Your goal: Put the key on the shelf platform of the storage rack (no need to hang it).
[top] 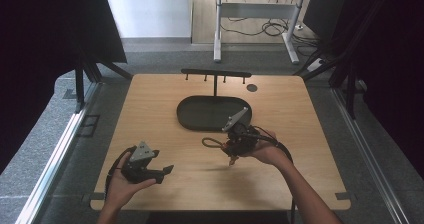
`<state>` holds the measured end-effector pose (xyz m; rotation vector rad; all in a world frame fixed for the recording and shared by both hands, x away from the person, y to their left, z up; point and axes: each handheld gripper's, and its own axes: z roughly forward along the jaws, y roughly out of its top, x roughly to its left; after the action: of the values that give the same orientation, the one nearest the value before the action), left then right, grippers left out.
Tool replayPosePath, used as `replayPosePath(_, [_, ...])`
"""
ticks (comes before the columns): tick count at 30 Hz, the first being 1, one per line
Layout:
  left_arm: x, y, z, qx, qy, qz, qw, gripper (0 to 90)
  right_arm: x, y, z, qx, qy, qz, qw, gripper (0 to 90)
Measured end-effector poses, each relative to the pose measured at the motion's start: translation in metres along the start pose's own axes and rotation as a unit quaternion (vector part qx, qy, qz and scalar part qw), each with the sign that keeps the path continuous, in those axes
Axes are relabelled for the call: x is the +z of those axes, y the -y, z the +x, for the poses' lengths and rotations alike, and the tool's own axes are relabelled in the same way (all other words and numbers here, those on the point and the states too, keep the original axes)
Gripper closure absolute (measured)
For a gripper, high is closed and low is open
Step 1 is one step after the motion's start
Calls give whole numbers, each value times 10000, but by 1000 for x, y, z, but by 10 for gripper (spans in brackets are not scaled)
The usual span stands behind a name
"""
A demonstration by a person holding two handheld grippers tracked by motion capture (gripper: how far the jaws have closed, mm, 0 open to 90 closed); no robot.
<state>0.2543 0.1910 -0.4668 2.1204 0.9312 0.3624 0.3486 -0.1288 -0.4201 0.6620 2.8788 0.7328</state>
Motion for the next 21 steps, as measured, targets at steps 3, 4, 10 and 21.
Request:
replayPosePath(3, [0, 0, 0, 0, -1, -1, 10000, 261, -2, -2, -2, 15, 26, -34, 10000, 671])
replayPosePath(4, [0, 0, 0, 1, -2, -3, 10000, 260, -3, -3, -3, 25, 34, -41, 10000, 671])
replayPosePath(10, [0, 0, 0, 16, -5, 5, 10000, 261, -8, -7, -7, 37, 70, -86, 9999, 671])
replayPosePath(21, [0, 0, 0, 25, -2, 13, 10000, 260, -11, -14, -16, 87, 112, -72, 9999, 671])
